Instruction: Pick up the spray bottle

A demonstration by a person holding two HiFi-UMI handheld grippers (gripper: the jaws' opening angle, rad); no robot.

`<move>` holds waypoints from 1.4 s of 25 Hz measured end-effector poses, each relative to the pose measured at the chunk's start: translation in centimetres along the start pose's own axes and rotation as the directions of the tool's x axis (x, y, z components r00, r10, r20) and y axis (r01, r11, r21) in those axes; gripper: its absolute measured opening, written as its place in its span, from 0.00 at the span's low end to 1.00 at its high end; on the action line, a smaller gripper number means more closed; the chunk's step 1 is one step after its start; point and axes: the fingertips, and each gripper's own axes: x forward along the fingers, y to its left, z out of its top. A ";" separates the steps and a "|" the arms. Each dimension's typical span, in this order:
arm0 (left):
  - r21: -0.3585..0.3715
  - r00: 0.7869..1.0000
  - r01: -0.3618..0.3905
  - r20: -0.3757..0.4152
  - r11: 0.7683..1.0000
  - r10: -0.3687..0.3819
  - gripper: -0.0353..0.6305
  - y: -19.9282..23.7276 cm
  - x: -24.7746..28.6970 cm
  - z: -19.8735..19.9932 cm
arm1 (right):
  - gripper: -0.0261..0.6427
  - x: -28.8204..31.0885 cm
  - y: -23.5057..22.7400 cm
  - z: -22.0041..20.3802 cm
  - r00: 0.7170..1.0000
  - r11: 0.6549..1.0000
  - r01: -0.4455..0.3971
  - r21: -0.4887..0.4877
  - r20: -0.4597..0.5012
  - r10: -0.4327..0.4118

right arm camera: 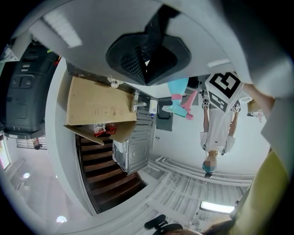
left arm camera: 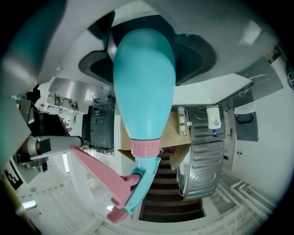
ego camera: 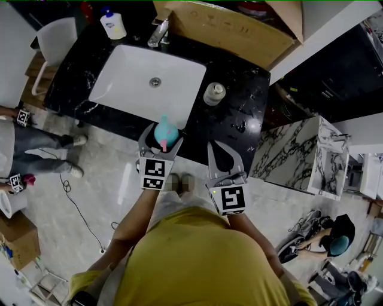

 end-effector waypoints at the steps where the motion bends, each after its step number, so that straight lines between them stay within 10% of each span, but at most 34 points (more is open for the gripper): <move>1: 0.006 1.000 0.007 0.005 1.000 -0.007 0.65 -0.1 0.0 0.2 | 0.04 0.0 0.0 0.0 1.000 1.000 0.002 0.001 -0.001 -0.002; 35: 0.029 0.974 0.078 0.209 0.996 -0.083 0.65 -2.0 -10.0 16.9 | 0.04 -4.7 -3.8 7.6 0.970 0.981 0.191 0.028 0.147 -0.193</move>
